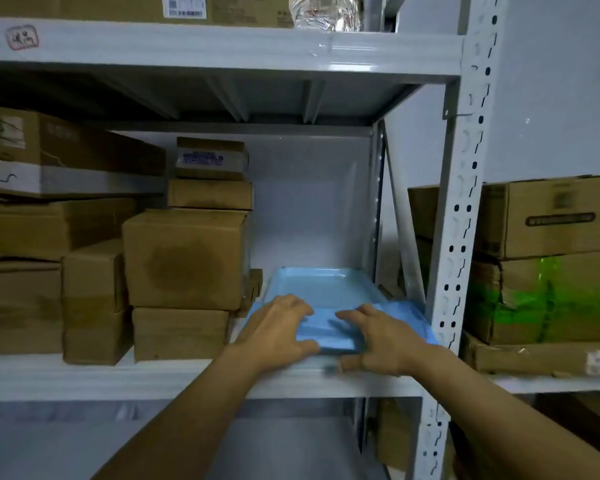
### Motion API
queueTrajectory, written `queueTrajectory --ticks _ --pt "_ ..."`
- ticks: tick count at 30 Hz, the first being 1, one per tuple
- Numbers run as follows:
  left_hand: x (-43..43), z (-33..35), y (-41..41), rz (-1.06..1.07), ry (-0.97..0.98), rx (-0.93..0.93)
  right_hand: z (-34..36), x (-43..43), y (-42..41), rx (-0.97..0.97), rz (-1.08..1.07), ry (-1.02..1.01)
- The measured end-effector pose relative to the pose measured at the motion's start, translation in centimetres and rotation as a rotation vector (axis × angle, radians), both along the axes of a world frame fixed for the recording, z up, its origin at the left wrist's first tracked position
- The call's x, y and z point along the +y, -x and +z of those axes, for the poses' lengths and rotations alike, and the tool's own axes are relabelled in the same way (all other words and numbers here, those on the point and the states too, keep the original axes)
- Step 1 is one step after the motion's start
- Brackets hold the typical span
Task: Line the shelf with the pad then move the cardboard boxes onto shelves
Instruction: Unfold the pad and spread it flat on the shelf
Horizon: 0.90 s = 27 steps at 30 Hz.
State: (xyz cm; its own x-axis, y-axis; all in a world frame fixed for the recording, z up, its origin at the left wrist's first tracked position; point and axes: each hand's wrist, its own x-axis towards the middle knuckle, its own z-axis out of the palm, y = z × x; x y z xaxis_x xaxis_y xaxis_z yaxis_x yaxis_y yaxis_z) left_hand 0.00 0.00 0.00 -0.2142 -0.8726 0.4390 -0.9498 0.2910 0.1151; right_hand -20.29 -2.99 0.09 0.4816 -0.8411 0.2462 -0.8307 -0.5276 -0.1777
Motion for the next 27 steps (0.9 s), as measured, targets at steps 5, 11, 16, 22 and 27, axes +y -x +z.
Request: queueTrajectory --ticks 5,11,16,22,27 --pt "-0.8 -1.0 -0.3 0.082 -0.108 -0.109 -0.6 -1.2 1.0 0.097 -0.073 0.120" --pt "-1.2 2.7 -0.8 0.120 -0.066 0.020 2.5 -2.5 1.8 -0.036 -0.018 0.122" --pt "-1.9 7.1 -0.7 0.069 0.443 0.232 7.7 -4.0 1.1 -0.289 -0.011 0.381" --pt "-1.9 8.0 -0.7 -0.169 0.789 -0.067 12.5 -7.3 0.4 -0.316 -0.014 0.350" --pt "-3.3 2.8 -0.3 -0.158 -0.132 -0.162 12.4 -10.2 -1.1 -0.309 -0.115 0.335"
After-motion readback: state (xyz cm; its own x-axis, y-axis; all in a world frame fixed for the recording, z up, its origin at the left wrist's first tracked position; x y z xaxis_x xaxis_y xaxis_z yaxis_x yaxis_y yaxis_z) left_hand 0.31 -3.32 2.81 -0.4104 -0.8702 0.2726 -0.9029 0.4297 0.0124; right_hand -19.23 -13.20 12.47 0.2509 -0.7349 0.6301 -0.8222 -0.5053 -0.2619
